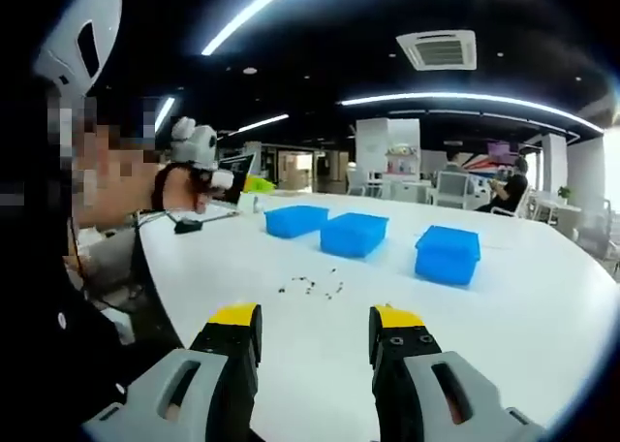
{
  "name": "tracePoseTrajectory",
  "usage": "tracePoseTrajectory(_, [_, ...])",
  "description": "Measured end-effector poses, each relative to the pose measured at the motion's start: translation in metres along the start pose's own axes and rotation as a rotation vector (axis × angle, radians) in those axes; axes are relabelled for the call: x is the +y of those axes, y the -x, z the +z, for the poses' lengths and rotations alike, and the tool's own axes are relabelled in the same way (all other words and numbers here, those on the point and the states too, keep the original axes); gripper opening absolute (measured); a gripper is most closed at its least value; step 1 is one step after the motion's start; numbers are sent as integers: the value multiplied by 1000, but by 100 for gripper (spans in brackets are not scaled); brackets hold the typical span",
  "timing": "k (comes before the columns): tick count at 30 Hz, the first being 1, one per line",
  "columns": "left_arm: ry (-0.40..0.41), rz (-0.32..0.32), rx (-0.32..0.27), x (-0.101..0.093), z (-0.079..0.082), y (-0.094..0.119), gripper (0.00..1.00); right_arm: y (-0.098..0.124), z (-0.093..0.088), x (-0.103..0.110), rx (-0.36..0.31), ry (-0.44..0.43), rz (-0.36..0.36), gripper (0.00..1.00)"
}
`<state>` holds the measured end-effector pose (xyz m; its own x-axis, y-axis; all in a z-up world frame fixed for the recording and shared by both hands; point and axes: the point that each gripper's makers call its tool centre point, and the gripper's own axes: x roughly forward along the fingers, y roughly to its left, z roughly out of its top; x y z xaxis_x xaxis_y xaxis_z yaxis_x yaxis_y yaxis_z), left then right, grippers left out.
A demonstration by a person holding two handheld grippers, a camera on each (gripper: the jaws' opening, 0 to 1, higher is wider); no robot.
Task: Pick up the resistors one by one and place each resistor into its matching bin, sorting the parts by color and model until every resistor is separated into the correct bin for its type
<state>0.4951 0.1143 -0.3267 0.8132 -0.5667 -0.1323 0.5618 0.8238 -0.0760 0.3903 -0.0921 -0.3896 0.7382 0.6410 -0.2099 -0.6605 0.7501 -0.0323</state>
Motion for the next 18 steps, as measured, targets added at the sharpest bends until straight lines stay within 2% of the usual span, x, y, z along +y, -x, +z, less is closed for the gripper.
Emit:
tracePoseTrajectory(2, [8, 58, -41, 3, 1, 3, 5, 0, 2, -1, 1, 12, -13, 46])
tracePoseTrajectory(5, [69, 54, -73, 4, -1, -2, 5, -1, 7, 0, -2, 28, -27, 46])
tracePoseTrajectory(6, [76, 14, -93, -2, 1, -6, 5, -1, 8, 0, -3, 31, -28, 46])
tracePoseTrajectory(9, [84, 20, -90, 0, 4, -14, 5, -1, 10, 0, -4, 38, -34, 46])
tracePoseTrajectory(10, [59, 5, -119, -3, 14, -24, 5, 0, 10, 0, -5, 37, -38, 46])
tracePoseTrajectory(12, [45, 24, -130, 1, 24, -38, 5, 0, 12, -2, -10, 31, -51, 46])
tracePoseTrajectory(15, [39, 20, -146, 6, 34, -62, 5, 2, 12, -7, -13, 24, -75, 46])
tracePoseTrajectory(16, [7, 20, -140, 10, 36, -73, 5, 2, 12, -9, -18, 22, -84, 46])
tracePoseTrajectory(18, [13, 56, -107, 21, 35, -93, 5, 6, 15, -17, -26, 34, -126, 46])
